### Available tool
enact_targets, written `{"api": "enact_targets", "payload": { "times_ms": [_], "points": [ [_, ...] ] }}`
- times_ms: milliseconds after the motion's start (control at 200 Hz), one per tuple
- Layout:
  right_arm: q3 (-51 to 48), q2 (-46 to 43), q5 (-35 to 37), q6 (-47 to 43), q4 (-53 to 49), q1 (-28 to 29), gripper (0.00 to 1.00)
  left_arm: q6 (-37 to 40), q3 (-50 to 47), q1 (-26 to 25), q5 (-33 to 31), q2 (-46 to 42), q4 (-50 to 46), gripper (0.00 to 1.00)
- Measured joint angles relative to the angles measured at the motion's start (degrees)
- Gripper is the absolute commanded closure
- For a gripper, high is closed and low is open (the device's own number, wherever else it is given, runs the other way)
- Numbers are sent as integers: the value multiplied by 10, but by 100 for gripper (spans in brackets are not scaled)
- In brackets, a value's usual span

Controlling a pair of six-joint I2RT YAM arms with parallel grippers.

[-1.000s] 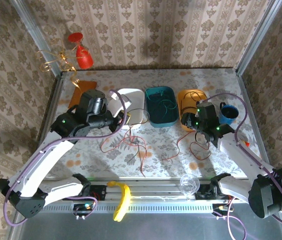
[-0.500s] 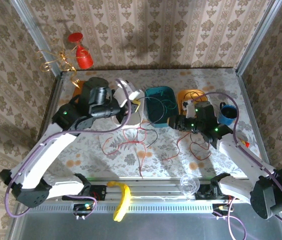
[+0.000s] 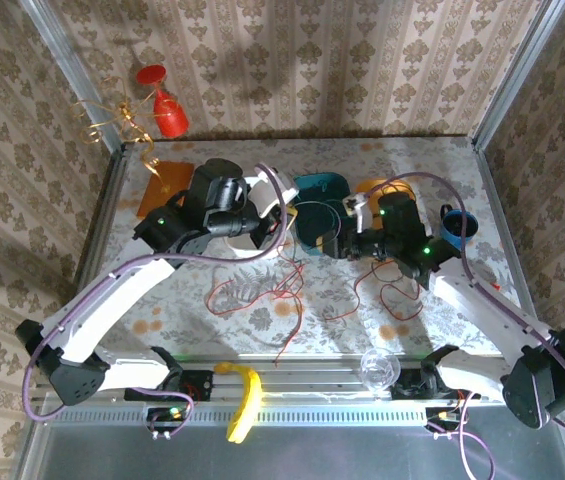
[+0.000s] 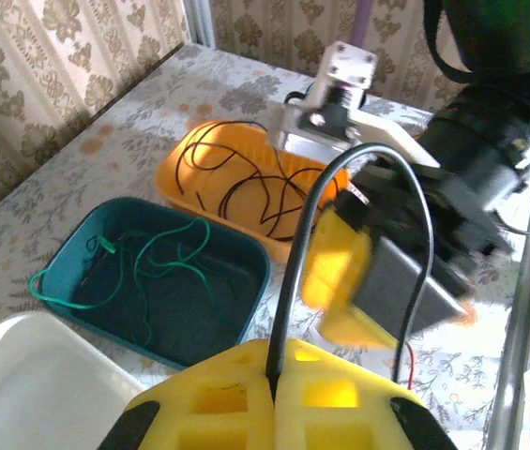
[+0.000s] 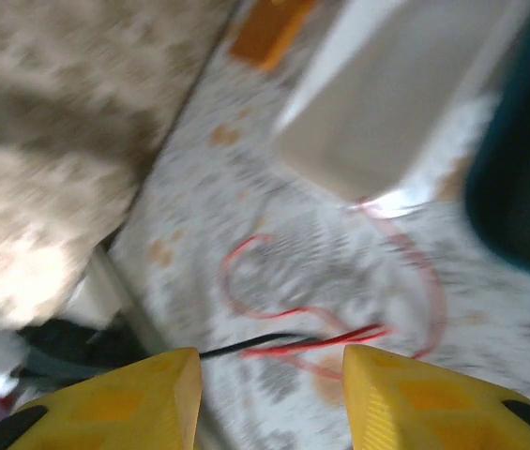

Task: Untangle the cables

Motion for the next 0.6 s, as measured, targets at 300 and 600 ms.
{"api": "enact_targets", "payload": {
  "times_ms": [300,600],
  "points": [
    [-110,-139,235,111,-10,-123,53,21,84,-29,1,2,-15,100],
    [-114,-207,334,143,-59,-160,53,18,182,-29,23,116,59,100]
  ]
}}
